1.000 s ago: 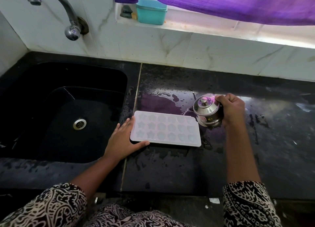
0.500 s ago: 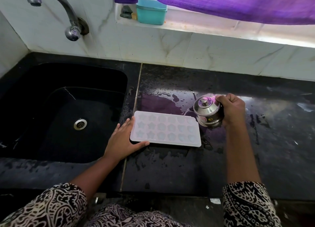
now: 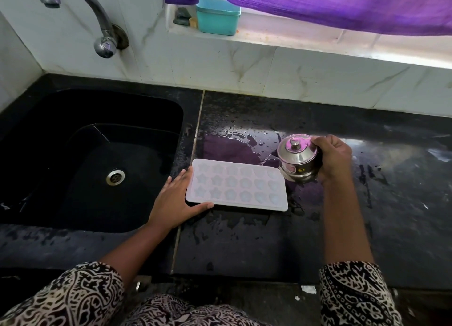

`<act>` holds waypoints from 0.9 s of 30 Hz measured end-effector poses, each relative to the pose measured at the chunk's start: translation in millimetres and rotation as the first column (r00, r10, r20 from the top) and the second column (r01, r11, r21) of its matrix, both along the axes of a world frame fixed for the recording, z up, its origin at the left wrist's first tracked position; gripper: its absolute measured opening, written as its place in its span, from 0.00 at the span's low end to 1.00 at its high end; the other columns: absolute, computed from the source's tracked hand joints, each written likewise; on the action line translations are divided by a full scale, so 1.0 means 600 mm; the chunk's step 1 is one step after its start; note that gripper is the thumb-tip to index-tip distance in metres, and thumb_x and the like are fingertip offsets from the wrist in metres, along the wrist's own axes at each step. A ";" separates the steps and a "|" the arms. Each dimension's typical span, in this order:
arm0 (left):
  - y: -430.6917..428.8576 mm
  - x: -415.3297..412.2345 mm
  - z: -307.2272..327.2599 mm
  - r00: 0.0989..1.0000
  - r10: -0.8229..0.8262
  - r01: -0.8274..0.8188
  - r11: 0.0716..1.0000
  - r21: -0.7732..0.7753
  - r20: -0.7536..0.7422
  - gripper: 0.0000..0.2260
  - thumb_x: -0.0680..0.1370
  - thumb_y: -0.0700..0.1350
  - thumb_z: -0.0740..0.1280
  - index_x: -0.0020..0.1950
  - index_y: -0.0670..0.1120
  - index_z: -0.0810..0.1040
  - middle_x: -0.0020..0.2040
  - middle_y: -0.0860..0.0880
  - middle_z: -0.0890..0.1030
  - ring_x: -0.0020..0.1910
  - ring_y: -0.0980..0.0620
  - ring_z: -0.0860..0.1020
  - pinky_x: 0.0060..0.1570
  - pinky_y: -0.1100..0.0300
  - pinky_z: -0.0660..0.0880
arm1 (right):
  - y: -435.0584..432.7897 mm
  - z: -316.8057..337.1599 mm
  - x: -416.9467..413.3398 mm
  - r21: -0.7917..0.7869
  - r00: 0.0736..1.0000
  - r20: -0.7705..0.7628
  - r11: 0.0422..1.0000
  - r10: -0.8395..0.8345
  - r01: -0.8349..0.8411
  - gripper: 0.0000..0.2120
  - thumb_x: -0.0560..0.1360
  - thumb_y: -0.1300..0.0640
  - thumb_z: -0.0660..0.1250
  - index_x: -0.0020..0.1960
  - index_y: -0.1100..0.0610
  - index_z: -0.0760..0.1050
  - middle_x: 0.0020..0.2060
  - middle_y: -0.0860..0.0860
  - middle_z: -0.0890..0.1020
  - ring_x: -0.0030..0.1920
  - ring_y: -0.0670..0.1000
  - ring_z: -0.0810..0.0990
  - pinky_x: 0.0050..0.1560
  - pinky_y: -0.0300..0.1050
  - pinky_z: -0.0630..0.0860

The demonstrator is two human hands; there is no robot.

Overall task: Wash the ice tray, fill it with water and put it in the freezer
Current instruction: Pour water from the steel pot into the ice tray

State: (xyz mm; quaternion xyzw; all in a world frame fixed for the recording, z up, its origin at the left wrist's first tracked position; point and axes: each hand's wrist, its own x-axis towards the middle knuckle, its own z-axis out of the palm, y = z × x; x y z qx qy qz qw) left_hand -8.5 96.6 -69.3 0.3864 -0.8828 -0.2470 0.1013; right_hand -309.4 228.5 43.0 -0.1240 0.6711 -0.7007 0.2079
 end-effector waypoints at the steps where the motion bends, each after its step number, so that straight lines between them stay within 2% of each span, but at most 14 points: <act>1: 0.000 0.000 0.000 1.000 0.001 -0.001 1.000 0.000 0.001 0.57 0.59 0.83 0.49 0.80 0.49 0.49 0.79 0.53 0.56 0.77 0.58 0.52 0.74 0.59 0.44 | 0.001 0.002 -0.001 -0.040 0.999 0.046 0.999 -0.008 0.010 0.14 0.70 0.67 0.66 0.29 0.55 0.69 0.24 0.48 0.75 0.28 0.47 0.72 0.33 0.41 0.72; 4: 0.000 -0.001 0.000 1.000 0.004 -0.004 1.000 0.003 0.001 0.58 0.59 0.83 0.49 0.80 0.49 0.50 0.79 0.53 0.56 0.77 0.58 0.52 0.74 0.59 0.44 | 0.007 0.008 -0.003 -0.105 0.993 0.112 0.993 -0.032 0.044 0.13 0.72 0.68 0.64 0.31 0.56 0.70 0.22 0.45 0.75 0.26 0.44 0.73 0.32 0.37 0.73; 7: -0.001 -0.001 -0.001 1.000 0.002 -0.002 1.000 0.005 0.000 0.57 0.59 0.83 0.49 0.80 0.49 0.50 0.78 0.53 0.56 0.77 0.59 0.51 0.74 0.60 0.43 | 0.014 0.012 -0.007 -0.122 0.994 0.095 0.991 -0.044 0.056 0.13 0.72 0.67 0.64 0.32 0.56 0.70 0.21 0.45 0.76 0.25 0.43 0.74 0.30 0.35 0.73; 15: -0.001 0.000 -0.004 1.000 0.002 -0.002 1.000 0.002 0.001 0.57 0.59 0.83 0.50 0.80 0.49 0.49 0.78 0.54 0.56 0.77 0.60 0.51 0.73 0.60 0.43 | 0.033 -0.008 -0.027 -0.056 0.998 0.027 0.997 -0.052 0.053 0.16 0.70 0.66 0.67 0.27 0.53 0.69 0.22 0.45 0.74 0.25 0.44 0.72 0.30 0.39 0.71; 20: 0.000 0.000 -0.004 1.000 0.006 -0.006 1.000 -0.007 0.007 0.57 0.60 0.82 0.51 0.80 0.49 0.49 0.78 0.53 0.57 0.77 0.60 0.51 0.74 0.60 0.44 | 0.041 -0.015 -0.028 0.013 0.999 -0.024 0.999 -0.031 0.031 0.15 0.64 0.61 0.69 0.21 0.52 0.70 0.24 0.48 0.73 0.30 0.49 0.69 0.36 0.45 0.69; 23: 0.000 0.000 -0.003 1.000 0.006 -0.006 1.000 -0.007 0.012 0.57 0.60 0.82 0.52 0.80 0.48 0.49 0.78 0.53 0.57 0.77 0.59 0.51 0.74 0.60 0.44 | 0.043 -0.012 -0.025 0.041 0.997 -0.067 0.999 -0.032 0.035 0.14 0.63 0.61 0.69 0.22 0.52 0.69 0.22 0.46 0.72 0.28 0.49 0.68 0.33 0.43 0.68; 27: -0.001 0.000 -0.005 1.000 0.004 -0.004 1.000 -0.014 0.014 0.57 0.60 0.82 0.51 0.80 0.49 0.49 0.78 0.53 0.57 0.77 0.59 0.51 0.74 0.59 0.44 | 0.042 -0.010 -0.021 0.073 0.992 -0.120 0.996 -0.044 0.053 0.16 0.68 0.64 0.68 0.27 0.53 0.67 0.23 0.47 0.73 0.26 0.46 0.70 0.30 0.39 0.69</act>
